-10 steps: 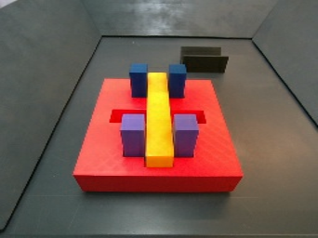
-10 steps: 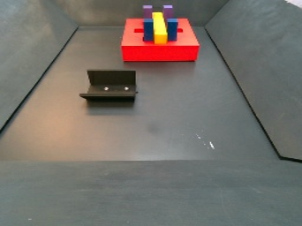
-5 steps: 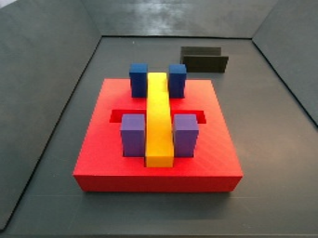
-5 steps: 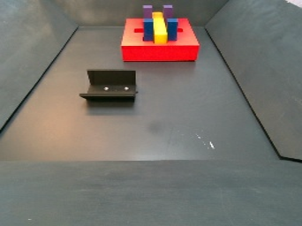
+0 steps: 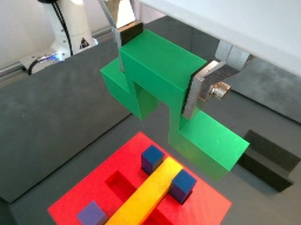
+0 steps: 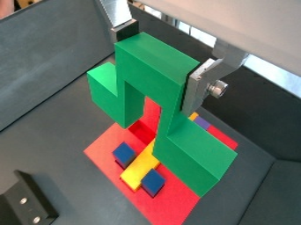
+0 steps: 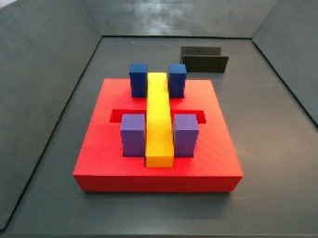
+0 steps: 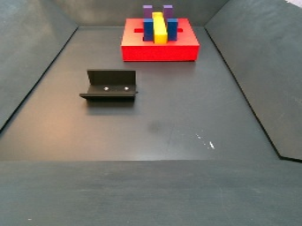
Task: Pick up the green object. Move up. Place the green object on the fixture. Regrasp the green object. Move to above the board. Insert the green object.
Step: Insert the green object.
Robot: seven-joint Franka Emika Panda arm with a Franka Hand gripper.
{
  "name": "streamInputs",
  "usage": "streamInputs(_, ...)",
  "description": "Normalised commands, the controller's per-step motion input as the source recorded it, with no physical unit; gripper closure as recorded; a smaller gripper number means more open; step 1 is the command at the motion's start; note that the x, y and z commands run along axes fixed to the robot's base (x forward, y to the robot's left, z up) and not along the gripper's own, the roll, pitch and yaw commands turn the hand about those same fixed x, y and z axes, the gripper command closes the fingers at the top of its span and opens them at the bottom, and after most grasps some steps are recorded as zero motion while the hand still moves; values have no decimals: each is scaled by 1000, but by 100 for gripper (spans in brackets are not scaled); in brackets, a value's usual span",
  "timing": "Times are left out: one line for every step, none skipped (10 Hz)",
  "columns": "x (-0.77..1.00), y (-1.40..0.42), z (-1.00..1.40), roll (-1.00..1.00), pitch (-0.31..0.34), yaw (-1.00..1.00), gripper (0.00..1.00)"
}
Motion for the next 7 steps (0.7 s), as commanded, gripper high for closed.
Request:
streamInputs(0, -20, 0, -217, -59, 0, 100)
streamInputs(134, -114, 0, -319, -87, -143, 100)
streamInputs(106, -174, 0, -356, -100, -269, 100)
streamInputs(123, -209, 0, -347, -84, -306, 100)
streamInputs(71, -43, 0, -279, -51, -223, 100)
streamInputs(69, -3, -6, 0, 0, 0, 100)
streamInputs(103, -3, -200, -234, 0, 0, 100)
